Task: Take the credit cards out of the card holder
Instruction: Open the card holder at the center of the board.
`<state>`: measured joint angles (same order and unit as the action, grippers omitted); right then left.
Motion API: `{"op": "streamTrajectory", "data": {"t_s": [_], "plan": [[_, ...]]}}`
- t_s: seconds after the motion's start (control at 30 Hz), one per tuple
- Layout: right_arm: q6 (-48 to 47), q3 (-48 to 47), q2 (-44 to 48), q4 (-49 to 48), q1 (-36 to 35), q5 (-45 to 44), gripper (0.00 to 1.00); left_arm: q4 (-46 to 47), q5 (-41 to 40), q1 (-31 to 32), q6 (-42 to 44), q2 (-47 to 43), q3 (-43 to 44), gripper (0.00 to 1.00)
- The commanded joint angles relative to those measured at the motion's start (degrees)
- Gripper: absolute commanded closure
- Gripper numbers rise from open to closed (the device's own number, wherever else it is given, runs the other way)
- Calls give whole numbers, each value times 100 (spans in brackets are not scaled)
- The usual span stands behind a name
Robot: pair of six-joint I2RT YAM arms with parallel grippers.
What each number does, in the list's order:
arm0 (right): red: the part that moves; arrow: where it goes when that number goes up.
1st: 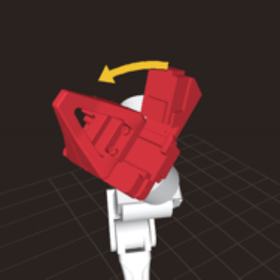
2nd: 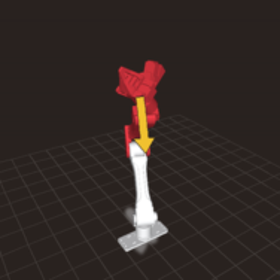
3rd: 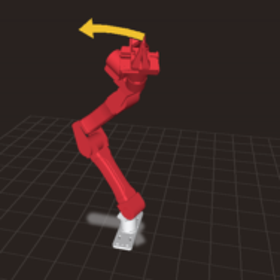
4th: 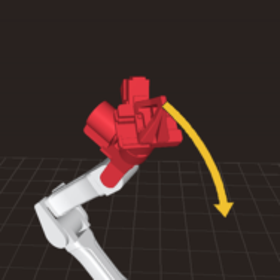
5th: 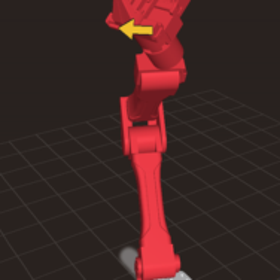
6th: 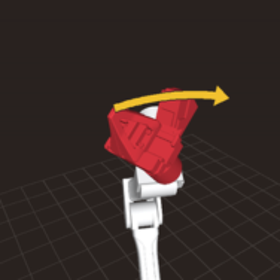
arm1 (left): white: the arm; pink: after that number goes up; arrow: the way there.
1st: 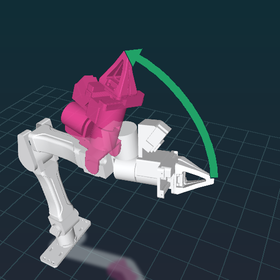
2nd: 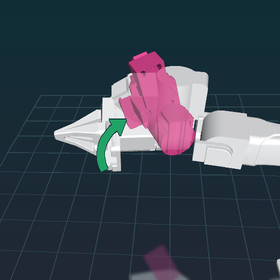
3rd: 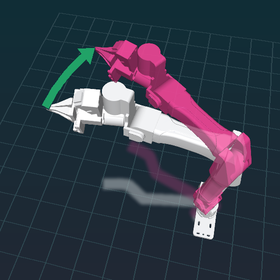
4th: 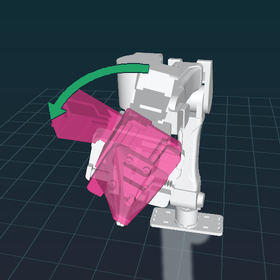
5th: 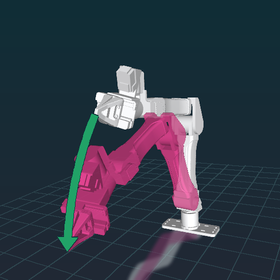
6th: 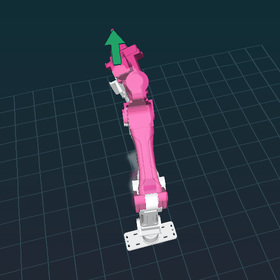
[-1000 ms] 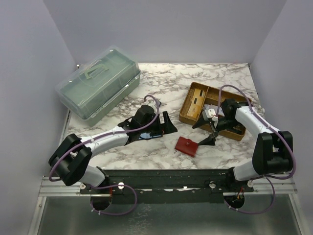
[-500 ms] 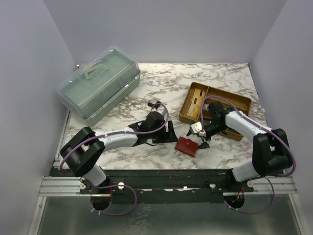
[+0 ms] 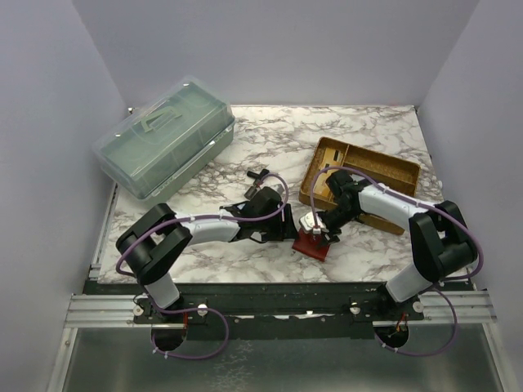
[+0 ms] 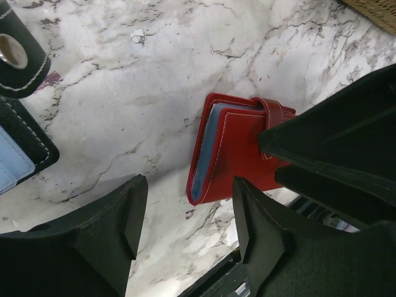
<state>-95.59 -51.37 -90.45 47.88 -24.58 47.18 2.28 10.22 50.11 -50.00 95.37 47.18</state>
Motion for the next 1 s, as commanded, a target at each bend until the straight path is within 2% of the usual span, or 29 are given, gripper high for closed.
{"op": "streamTrajectory", "data": {"t_s": [0.0, 0.17, 0.37, 0.53, 0.73, 0.87, 0.97], "plan": [[-123, 126, -42, -156, -46, -529, 45, 140, 238, 43, -32, 216, 134, 38], [-64, 242, -106, -302, -56, -683, 50, 215, 471, 41, -68, 486, 138, 48], [40, 306, -186, -416, -81, -752, 58, 206, 508, 43, -82, 561, 101, 51], [304, 332, -212, -582, -109, -909, 67, 158, 634, 26, -86, 721, 140, 68], [735, 283, -105, -674, -109, -953, 86, 125, 768, -16, -98, 810, 124, 87], [1224, 78, 180, -342, -84, -709, 92, 88, 756, -105, -110, 738, 36, 96], [1482, -11, 479, -129, 12, -367, 94, 73, 737, -147, -106, 675, -27, 99]]}}
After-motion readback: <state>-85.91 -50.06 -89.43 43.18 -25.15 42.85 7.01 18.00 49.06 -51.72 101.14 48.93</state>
